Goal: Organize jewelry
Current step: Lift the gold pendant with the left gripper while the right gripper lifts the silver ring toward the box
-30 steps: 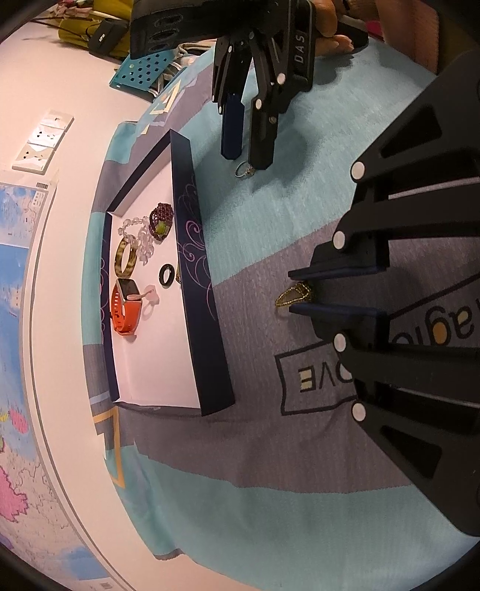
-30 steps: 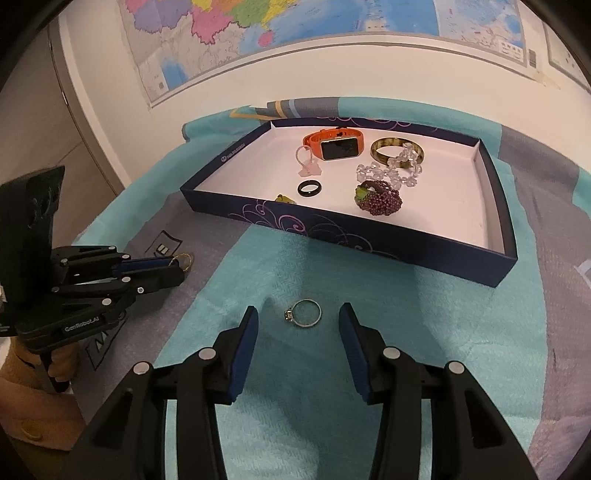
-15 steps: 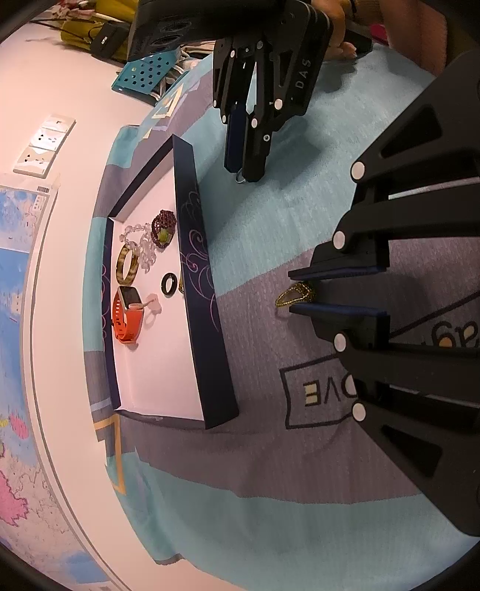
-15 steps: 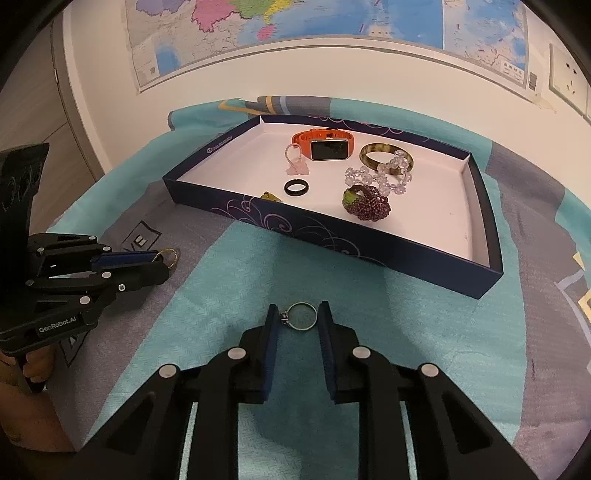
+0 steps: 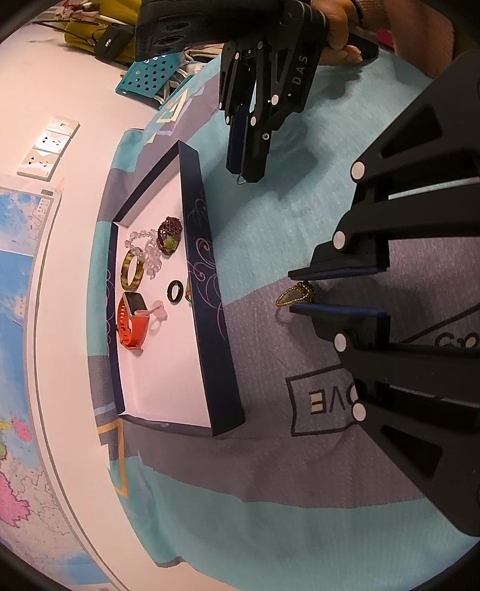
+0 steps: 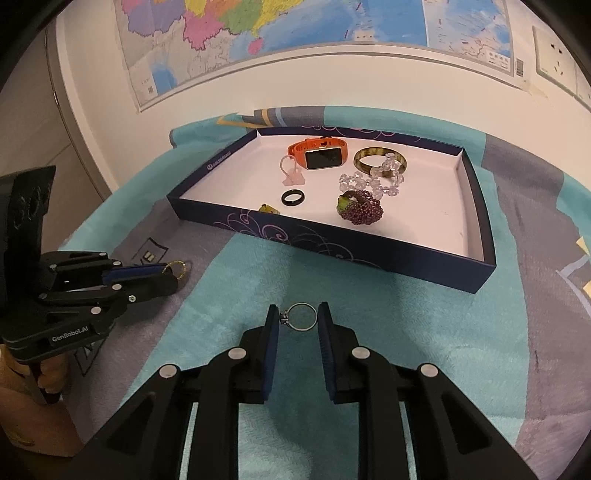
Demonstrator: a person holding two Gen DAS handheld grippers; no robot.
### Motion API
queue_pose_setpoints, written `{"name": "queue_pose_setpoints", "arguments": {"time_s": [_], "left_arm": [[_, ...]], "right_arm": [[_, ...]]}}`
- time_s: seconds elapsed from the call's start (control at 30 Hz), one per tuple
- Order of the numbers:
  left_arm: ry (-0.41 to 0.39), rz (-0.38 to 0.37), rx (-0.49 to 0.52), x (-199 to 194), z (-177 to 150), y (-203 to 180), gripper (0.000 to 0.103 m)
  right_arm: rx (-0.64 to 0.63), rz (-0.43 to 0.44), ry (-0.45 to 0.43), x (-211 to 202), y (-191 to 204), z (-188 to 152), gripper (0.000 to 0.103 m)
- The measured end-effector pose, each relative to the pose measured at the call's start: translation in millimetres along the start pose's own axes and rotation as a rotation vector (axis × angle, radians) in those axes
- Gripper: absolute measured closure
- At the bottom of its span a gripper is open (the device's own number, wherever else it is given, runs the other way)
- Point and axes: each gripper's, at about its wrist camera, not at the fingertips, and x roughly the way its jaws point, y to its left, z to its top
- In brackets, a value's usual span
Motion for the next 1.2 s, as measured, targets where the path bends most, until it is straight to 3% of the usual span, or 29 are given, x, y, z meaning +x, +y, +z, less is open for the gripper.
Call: {"name": "queue_pose_setpoints", "arguments": {"time_s": [1.2], "left_arm": [[-0.075, -0.038, 0.026, -15.8, 22.8, -14.3, 0.09]], "right_arm": [[0.04, 0.056, -0.095, -28.1, -10.6, 11.6, 0.083]]}}
